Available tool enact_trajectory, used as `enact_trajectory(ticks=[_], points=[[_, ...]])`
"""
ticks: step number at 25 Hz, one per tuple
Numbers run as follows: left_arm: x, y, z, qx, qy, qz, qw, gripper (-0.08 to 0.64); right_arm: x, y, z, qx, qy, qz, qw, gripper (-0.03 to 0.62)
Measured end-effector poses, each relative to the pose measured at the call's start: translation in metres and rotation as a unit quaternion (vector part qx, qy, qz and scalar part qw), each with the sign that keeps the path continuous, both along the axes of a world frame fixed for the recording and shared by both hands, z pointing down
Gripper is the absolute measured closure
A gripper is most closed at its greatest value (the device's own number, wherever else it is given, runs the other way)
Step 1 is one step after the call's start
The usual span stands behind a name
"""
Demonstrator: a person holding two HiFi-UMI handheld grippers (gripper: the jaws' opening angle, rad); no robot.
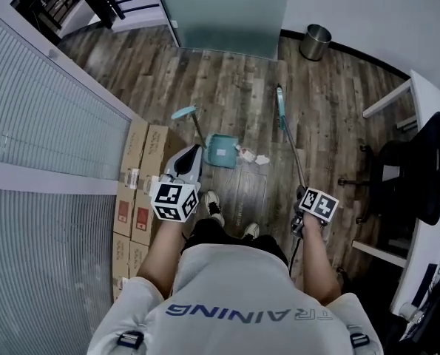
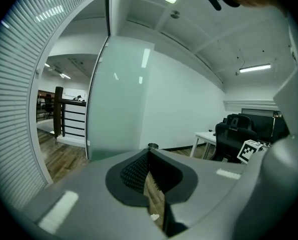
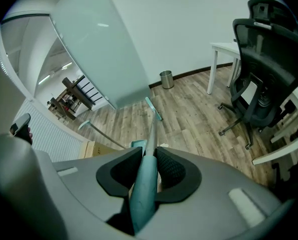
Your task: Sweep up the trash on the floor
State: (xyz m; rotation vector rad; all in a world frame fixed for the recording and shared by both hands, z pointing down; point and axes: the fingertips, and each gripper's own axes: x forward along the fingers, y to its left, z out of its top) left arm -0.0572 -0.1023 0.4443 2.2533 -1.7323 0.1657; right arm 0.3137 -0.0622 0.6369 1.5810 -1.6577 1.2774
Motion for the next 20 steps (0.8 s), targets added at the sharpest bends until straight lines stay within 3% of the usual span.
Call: enact_trajectory(ticks=[11, 15, 20], points=[[-0.09, -0.138, 0.057, -0.046, 0.012, 0.051, 0.9976, 0.56, -0.074, -0.078, 0.014, -0.037, 0.029, 0.044, 0.998, 0.483], [-0.118, -0.172, 0.076, -0.062, -0.01, 0.07, 0.9956, 0.56, -0.097, -0.096, 0.018, -0.046, 0.03, 0.058, 0.997, 0.483], [-0.118, -0.186, 0.104, -0.097, -0.045, 0.112, 0.9879, 0.552, -0.1, -0.103, 0.028, -0.062, 0.027, 0.06, 0.996, 0.483]])
